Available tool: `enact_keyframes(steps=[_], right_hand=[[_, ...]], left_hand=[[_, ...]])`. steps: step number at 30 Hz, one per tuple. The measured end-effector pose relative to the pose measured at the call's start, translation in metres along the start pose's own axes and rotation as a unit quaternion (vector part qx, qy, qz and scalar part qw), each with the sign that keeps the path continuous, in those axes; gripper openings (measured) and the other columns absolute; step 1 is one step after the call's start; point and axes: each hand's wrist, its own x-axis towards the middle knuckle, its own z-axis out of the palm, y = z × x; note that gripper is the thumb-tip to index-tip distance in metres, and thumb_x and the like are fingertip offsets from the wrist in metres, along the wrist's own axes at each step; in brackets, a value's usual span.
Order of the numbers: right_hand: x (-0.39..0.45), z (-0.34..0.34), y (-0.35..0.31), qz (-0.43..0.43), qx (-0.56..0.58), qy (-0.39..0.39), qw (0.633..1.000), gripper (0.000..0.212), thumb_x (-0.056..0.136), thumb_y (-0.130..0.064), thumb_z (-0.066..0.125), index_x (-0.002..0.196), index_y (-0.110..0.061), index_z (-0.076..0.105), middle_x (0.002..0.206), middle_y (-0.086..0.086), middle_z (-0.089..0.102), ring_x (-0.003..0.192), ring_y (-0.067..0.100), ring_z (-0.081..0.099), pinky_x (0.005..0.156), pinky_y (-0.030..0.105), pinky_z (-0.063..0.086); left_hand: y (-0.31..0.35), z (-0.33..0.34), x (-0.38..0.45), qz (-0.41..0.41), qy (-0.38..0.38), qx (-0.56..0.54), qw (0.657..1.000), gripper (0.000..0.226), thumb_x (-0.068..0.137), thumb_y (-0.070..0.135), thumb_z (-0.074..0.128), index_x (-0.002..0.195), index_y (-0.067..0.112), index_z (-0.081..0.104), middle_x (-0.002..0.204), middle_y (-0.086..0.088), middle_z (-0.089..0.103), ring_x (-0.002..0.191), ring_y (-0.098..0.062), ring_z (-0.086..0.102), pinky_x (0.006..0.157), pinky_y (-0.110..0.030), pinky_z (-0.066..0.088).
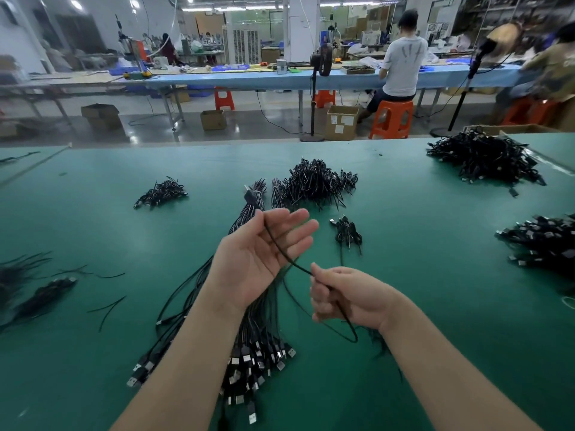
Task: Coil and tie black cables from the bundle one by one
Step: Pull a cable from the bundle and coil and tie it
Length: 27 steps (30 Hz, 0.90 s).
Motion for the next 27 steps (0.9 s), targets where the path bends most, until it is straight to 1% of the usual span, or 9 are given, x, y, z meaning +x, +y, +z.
enact_keyframes(steps=[3, 6, 8, 11, 14, 17, 20, 23, 27], right_hand=[[0.003, -0.001, -0.002, 0.009, 0.134, 0.034, 0.990, 0.032, 0.092, -0.037, 0.063, 0.068, -0.018, 0.053, 0.063, -0.004, 0.036, 0.054, 0.011, 0.041, 0.060, 0.026, 0.051], [0.009, 0.001, -0.014, 0.030, 0.178, 0.058, 0.982, 0.033, 0.088, -0.036, 0.062, 0.061, -0.017, 0.055, 0.052, -0.008, 0.036, 0.046, 0.008, 0.039, 0.048, 0.020, 0.043], [0.013, 0.001, -0.024, 0.037, 0.125, 0.103, 0.986, 0.035, 0.089, -0.035, 0.062, 0.060, -0.016, 0.058, 0.051, -0.009, 0.031, 0.045, 0.008, 0.031, 0.045, 0.020, 0.038], [0.012, 0.002, -0.038, 0.010, -0.070, 0.156, 0.985, 0.034, 0.102, -0.034, 0.053, 0.077, -0.014, 0.065, 0.051, -0.009, 0.036, 0.046, 0.009, 0.029, 0.048, 0.022, 0.036], [0.011, 0.010, -0.047, -0.043, -0.202, 0.170, 0.964, 0.035, 0.103, -0.032, 0.053, 0.085, -0.011, 0.073, 0.054, -0.008, 0.045, 0.048, 0.008, 0.038, 0.050, 0.022, 0.041], [0.015, 0.025, -0.047, -0.085, -0.287, 0.173, 0.938, 0.037, 0.103, -0.029, 0.053, 0.090, -0.001, 0.073, 0.055, -0.007, 0.049, 0.051, 0.010, 0.041, 0.056, 0.027, 0.042], [0.018, 0.034, -0.041, -0.112, -0.316, 0.164, 0.928, 0.034, 0.104, -0.026, 0.051, 0.087, -0.005, 0.073, 0.053, -0.009, 0.049, 0.051, 0.011, 0.038, 0.051, 0.026, 0.036], [0.017, 0.036, -0.034, -0.117, -0.344, 0.153, 0.919, 0.033, 0.104, -0.025, 0.050, 0.085, -0.011, 0.072, 0.052, -0.009, 0.049, 0.045, 0.007, 0.037, 0.047, 0.024, 0.031], [0.017, 0.037, -0.023, -0.099, -0.390, 0.151, 0.903, 0.034, 0.103, -0.030, 0.051, 0.080, -0.015, 0.072, 0.056, -0.006, 0.051, 0.054, 0.015, 0.044, 0.052, 0.026, 0.036]], left_hand=[[0.003, 0.003, -0.011, -0.053, -0.156, 0.072, 0.984, 0.040, 0.109, 0.021, 0.036, 0.121, -0.009, 0.061, 0.130, -0.032, 0.060, 0.123, -0.051, 0.056, 0.106, -0.062, 0.041], [-0.007, 0.002, -0.019, -0.135, -0.181, 0.189, 0.955, 0.038, 0.108, 0.018, 0.042, 0.122, -0.012, 0.061, 0.129, -0.032, 0.061, 0.123, -0.051, 0.056, 0.111, -0.060, 0.038], [-0.015, -0.003, -0.024, -0.177, -0.127, 0.252, 0.943, 0.038, 0.104, 0.022, 0.052, 0.120, -0.009, 0.066, 0.127, -0.030, 0.063, 0.124, -0.047, 0.057, 0.111, -0.052, 0.042], [-0.024, -0.016, -0.028, -0.177, 0.018, 0.316, 0.932, 0.034, 0.100, 0.027, 0.057, 0.110, -0.001, 0.074, 0.120, -0.021, 0.070, 0.121, -0.034, 0.064, 0.107, -0.039, 0.049], [-0.035, -0.029, -0.023, -0.140, 0.154, 0.394, 0.895, 0.031, 0.104, 0.025, 0.050, 0.102, 0.012, 0.079, 0.115, -0.006, 0.075, 0.117, -0.019, 0.067, 0.112, -0.044, 0.043], [-0.043, -0.032, -0.020, -0.085, 0.192, 0.327, 0.921, 0.031, 0.098, 0.039, 0.059, 0.102, 0.017, 0.079, 0.114, -0.006, 0.075, 0.120, -0.022, 0.064, 0.111, -0.049, 0.040], [-0.044, -0.032, -0.018, -0.032, 0.198, 0.178, 0.963, 0.030, 0.096, 0.032, 0.060, 0.103, 0.008, 0.077, 0.107, -0.013, 0.074, 0.106, -0.025, 0.069, 0.100, -0.053, 0.050], [-0.041, -0.032, -0.013, -0.003, 0.263, 0.096, 0.960, 0.036, 0.100, 0.024, 0.051, 0.119, -0.001, 0.068, 0.118, -0.020, 0.070, 0.099, -0.027, 0.071, 0.076, -0.040, 0.059], [-0.038, -0.032, -0.012, 0.014, 0.287, 0.061, 0.956, 0.037, 0.100, 0.024, 0.046, 0.125, 0.002, 0.062, 0.123, -0.018, 0.070, 0.107, -0.032, 0.071, 0.067, -0.034, 0.060]])
